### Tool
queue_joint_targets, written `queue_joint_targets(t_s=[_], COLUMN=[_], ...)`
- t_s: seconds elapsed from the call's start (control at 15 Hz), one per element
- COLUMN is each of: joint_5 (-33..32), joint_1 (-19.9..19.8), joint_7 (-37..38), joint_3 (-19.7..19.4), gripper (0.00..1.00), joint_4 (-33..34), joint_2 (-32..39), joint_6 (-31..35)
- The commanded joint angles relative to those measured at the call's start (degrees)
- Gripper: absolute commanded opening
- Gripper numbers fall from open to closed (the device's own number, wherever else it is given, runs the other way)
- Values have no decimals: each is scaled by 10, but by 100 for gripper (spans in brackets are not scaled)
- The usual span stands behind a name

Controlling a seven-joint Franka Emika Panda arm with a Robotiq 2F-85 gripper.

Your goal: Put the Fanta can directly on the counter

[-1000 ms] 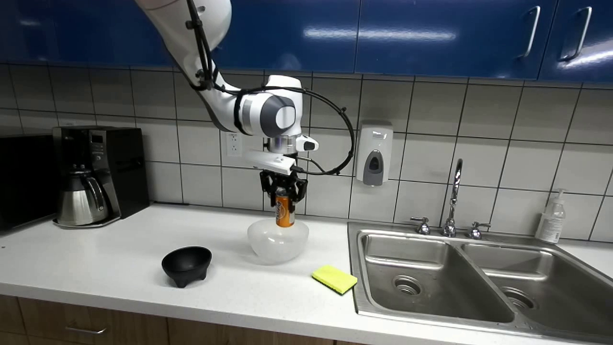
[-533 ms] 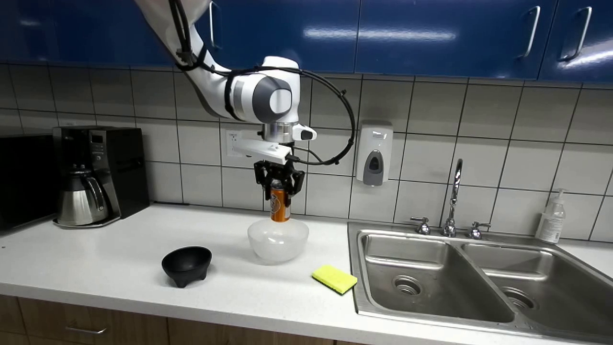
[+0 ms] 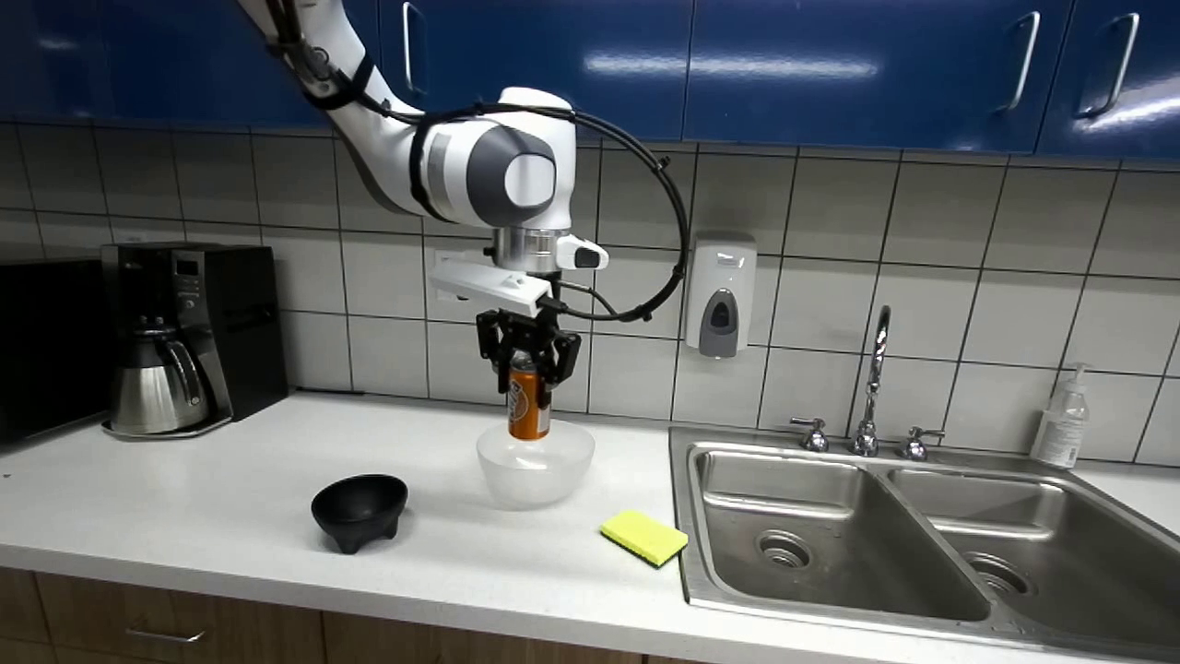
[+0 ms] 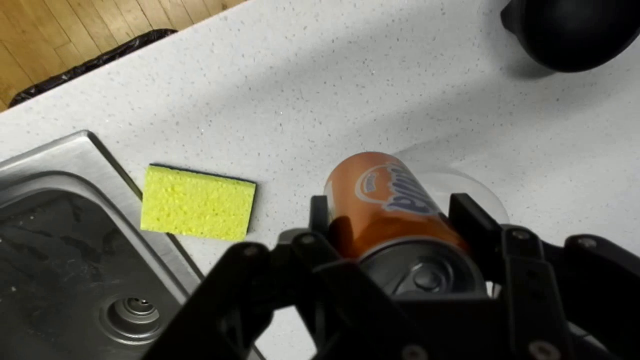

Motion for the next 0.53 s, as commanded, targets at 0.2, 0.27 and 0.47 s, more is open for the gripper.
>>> queue_joint_targets(t_s=[0.2,0.27,0.47], joint_5=[2,4,4], joint_1=[-9,-10,-13], joint_7=[-21,-24,-31], joint_3=[-20,-23,-32], gripper=[38,38,38], joint_4=[-70,-74,-82], joint_2=[-56,-56,-47], joint_6=[-6,-5,-1])
